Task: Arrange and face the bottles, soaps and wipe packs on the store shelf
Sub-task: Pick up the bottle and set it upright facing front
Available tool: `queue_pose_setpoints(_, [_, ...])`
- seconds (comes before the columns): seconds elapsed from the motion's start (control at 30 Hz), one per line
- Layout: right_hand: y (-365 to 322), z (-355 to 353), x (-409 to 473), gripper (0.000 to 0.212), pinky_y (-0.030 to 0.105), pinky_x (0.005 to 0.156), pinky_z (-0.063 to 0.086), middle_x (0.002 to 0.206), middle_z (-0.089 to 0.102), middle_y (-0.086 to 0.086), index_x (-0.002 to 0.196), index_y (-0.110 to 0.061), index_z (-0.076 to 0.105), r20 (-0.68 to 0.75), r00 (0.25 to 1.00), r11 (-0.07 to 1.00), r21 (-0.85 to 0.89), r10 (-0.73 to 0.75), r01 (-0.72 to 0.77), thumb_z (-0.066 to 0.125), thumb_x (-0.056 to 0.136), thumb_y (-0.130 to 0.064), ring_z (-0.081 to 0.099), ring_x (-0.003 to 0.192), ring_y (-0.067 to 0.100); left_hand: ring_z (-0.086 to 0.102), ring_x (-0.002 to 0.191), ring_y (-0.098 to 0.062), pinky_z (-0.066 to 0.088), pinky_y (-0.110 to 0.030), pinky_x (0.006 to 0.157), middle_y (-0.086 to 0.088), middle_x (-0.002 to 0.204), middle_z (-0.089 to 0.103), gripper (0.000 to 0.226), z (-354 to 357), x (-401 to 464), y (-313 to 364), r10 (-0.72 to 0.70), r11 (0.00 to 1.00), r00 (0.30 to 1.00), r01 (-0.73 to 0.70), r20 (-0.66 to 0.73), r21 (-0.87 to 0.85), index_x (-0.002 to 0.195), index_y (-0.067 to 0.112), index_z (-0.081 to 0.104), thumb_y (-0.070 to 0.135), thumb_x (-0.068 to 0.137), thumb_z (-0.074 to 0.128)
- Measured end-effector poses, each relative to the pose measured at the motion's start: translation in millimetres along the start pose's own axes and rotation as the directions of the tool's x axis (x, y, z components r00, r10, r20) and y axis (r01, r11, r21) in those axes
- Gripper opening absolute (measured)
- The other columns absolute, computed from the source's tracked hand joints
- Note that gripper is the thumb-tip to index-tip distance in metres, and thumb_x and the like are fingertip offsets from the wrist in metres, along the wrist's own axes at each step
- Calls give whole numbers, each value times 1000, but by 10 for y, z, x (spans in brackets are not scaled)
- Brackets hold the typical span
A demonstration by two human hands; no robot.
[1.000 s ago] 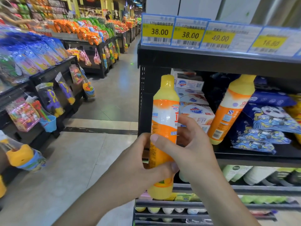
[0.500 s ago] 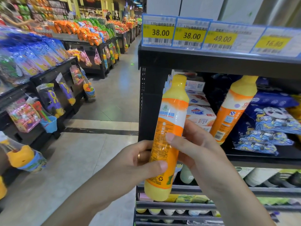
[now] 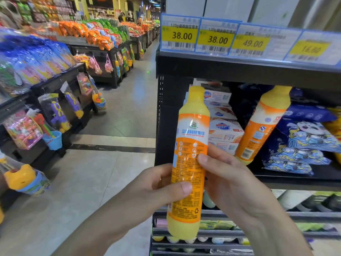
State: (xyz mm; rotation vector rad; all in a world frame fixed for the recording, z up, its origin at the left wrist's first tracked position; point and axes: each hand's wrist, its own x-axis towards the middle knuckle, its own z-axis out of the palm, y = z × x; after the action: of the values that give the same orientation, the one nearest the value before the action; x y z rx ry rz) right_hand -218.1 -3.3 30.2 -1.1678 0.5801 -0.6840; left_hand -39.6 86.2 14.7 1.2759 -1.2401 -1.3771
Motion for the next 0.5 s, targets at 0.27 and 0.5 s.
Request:
queue_pose_setpoints(0.27, [27,49,-5,56,48,99,49,118,70,17,137,-12,60,-6,1000,990,142,24,-23,69,83,-23,66,110,33,71,101,-11,59,-38,88,14,109,75,44,122,25,-88,156,974,967,-116,-202,196,112,50,66,68,73,67])
queue_pose_setpoints(0.5, [15,221,-23,63,40,94,57,122,73,-3,133,-38,59,-159,984,980,-194,-85,53,80,73,-38,70,115,17,71,95,-6,61,-41,84,17,100,75,38,167,71,-49,213,949,926,-121,-312,290,103,49,61,68,71,67])
